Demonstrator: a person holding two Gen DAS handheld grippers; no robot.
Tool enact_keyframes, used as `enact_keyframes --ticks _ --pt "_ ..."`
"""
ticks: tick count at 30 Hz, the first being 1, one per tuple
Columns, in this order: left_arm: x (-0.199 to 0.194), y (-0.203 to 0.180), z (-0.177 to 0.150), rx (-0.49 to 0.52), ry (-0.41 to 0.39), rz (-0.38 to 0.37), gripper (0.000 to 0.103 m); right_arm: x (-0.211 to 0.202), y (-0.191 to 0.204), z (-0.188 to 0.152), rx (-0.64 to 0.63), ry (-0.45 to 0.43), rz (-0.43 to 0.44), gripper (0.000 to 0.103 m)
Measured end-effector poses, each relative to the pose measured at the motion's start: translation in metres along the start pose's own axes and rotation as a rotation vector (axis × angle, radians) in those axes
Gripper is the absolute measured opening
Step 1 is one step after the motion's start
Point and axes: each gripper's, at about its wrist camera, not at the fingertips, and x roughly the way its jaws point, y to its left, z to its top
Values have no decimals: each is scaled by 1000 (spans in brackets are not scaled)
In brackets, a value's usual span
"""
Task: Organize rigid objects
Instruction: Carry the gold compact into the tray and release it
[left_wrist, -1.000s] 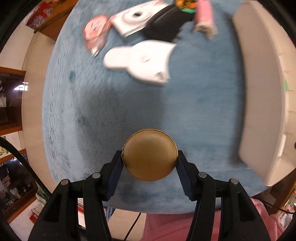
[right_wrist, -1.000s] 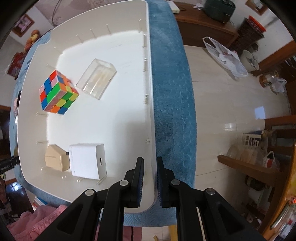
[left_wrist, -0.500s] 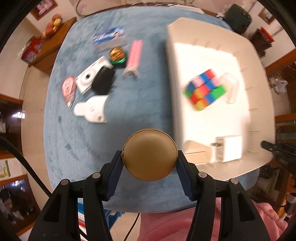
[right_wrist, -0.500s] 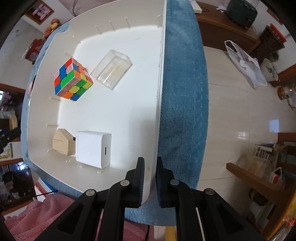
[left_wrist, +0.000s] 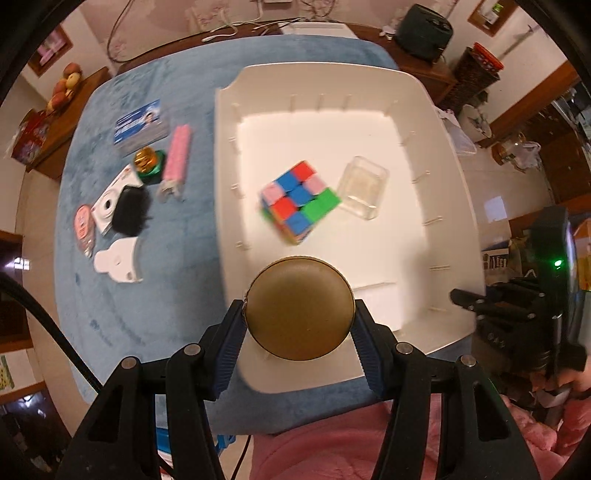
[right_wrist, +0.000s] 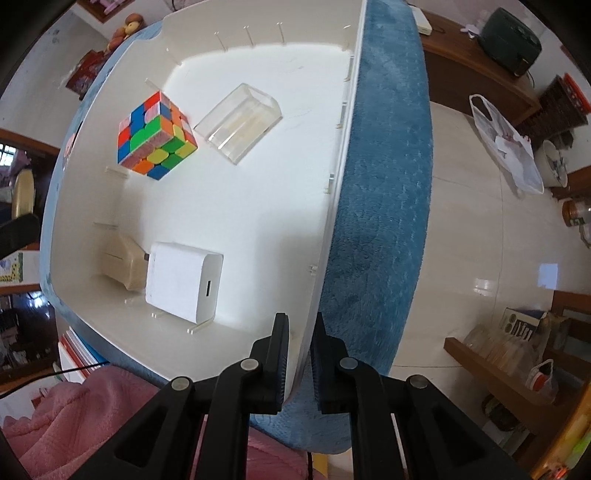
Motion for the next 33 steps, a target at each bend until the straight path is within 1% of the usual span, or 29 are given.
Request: enact_keyframes --ticks 9,15,25,26,28,33 --pt "3 -37 5 92 7 -32 60 0 3 -4 -1 7 2 11" --pt "3 -48 3 118 14 -59 60 3 1 -3 21 24 7 12" --pt "2 -43 2 115 26 -84 62 5 -3 -2 66 30 1 13" --pt "1 -42 2 112 24 -89 62 5 -4 -2 74 30 1 13" --pt "-2 -39 2 108 20 -94 68 5 -5 -2 93 30 1 13" --pt "-11 -29 2 108 3 -97 72 6 -9 -2 145 27 5 14"
